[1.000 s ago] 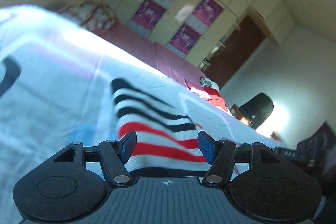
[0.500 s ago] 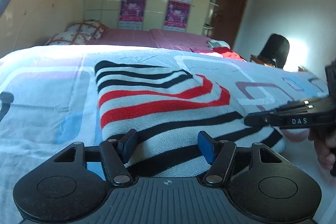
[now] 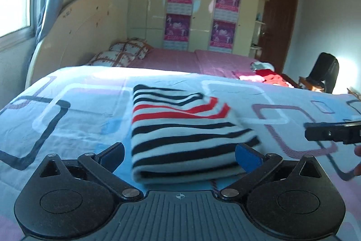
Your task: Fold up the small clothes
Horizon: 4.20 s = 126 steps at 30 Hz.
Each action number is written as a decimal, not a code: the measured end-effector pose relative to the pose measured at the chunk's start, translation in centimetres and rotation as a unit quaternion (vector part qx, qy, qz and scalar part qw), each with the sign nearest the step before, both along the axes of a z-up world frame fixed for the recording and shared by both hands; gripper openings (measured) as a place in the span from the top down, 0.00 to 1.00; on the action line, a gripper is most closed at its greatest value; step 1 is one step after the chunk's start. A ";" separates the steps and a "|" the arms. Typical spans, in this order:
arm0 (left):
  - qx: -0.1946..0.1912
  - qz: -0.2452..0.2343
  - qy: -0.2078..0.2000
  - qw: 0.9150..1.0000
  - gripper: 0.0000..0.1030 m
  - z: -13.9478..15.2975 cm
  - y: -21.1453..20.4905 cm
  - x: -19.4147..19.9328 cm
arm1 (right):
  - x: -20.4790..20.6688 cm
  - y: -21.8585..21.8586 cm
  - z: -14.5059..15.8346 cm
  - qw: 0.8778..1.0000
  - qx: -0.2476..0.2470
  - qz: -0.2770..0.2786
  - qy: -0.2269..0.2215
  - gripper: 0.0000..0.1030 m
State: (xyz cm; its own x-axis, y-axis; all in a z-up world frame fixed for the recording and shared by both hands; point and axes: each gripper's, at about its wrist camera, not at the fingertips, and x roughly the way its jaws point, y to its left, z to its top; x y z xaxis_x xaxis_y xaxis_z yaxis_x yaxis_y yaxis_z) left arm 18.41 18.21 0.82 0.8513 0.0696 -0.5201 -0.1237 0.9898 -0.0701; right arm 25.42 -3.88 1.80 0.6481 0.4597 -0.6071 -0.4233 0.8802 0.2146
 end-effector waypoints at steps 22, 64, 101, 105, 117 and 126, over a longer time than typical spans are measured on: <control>0.007 0.006 -0.065 0.998 0.00 7.3 -11.3 -22.0 | -21.8 -6.5 6.2 0.996 -0.021 -0.027 -0.080 0.06; 0.007 0.009 -0.081 0.997 0.00 8.6 -11.1 -21.7 | -22.6 -5.7 7.5 0.994 -0.007 -0.017 -0.110 0.06; 0.014 0.015 -0.081 0.997 0.00 9.0 -11.4 -21.6 | -22.3 -5.5 7.8 0.993 -0.007 -0.006 -0.114 0.06; 0.014 0.015 -0.080 0.997 0.00 9.0 -11.4 -21.6 | -22.4 -5.4 7.8 0.993 -0.010 -0.003 -0.115 0.06; 0.015 0.016 -0.081 0.996 0.00 9.0 -11.4 -21.6 | -22.4 -5.4 7.8 0.993 -0.010 -0.004 -0.117 0.06; 0.031 0.020 -0.086 0.996 0.00 8.7 -11.3 -21.5 | -22.3 -5.5 7.8 0.993 -0.011 -0.007 -0.119 0.06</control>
